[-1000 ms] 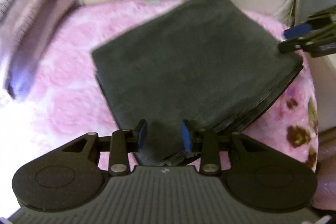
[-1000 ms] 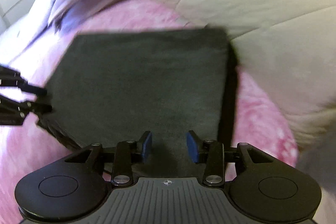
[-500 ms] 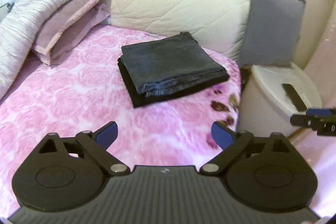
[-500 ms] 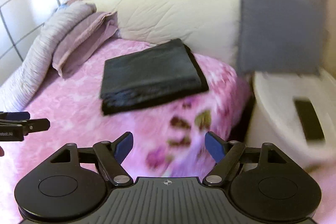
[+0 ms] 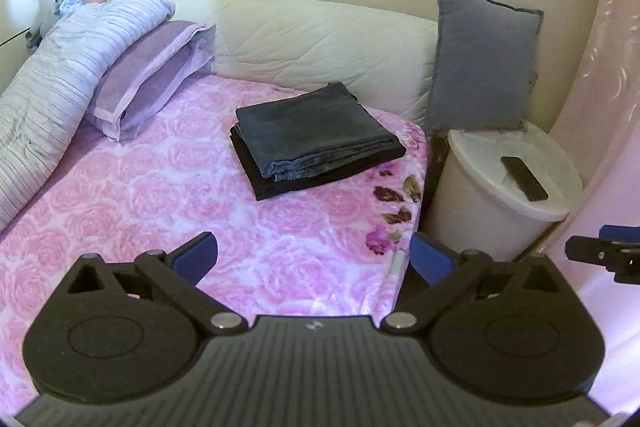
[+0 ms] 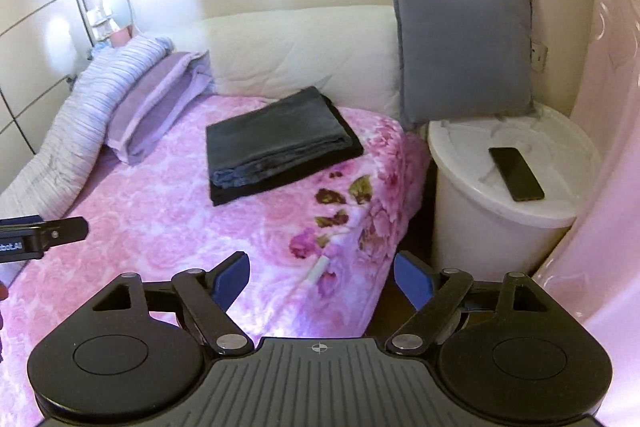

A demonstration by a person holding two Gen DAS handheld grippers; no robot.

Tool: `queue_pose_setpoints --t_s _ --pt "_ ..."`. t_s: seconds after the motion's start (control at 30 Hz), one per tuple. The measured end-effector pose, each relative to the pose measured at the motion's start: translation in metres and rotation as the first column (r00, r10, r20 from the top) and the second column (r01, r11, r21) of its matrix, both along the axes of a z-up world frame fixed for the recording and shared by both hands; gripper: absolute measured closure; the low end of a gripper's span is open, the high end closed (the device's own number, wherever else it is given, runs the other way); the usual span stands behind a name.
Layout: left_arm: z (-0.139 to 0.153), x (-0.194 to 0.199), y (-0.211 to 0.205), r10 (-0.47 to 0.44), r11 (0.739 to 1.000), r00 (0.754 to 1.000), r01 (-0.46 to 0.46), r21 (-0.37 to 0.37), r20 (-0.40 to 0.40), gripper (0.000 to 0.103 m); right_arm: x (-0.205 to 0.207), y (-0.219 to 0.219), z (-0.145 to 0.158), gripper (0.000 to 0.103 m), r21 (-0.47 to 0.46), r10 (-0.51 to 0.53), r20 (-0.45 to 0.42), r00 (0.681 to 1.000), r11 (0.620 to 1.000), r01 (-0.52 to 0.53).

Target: Fold clothes

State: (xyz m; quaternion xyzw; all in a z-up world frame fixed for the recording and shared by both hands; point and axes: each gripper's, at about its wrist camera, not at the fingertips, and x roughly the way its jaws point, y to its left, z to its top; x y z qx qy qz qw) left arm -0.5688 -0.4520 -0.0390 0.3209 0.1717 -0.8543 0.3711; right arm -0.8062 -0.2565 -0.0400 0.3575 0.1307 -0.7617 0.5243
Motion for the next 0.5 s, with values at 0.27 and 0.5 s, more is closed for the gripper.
queue_pose_setpoints --t_s 0.27,0.5 --pt "0.015 -0.009 0.014 -0.01 1.0 1.0 0.01 -0.018 -0.001 0.002 0.013 0.01 0.018 0.02 -0.039 0.026 -0.039 0.999 0.999 -0.027" --pt "0.017 -0.007 0.024 0.012 1.0 1.0 -0.012 -0.011 -0.009 0.002 0.011 0.011 0.015 0.02 -0.03 0.027 -0.04 0.999 0.999 -0.028"
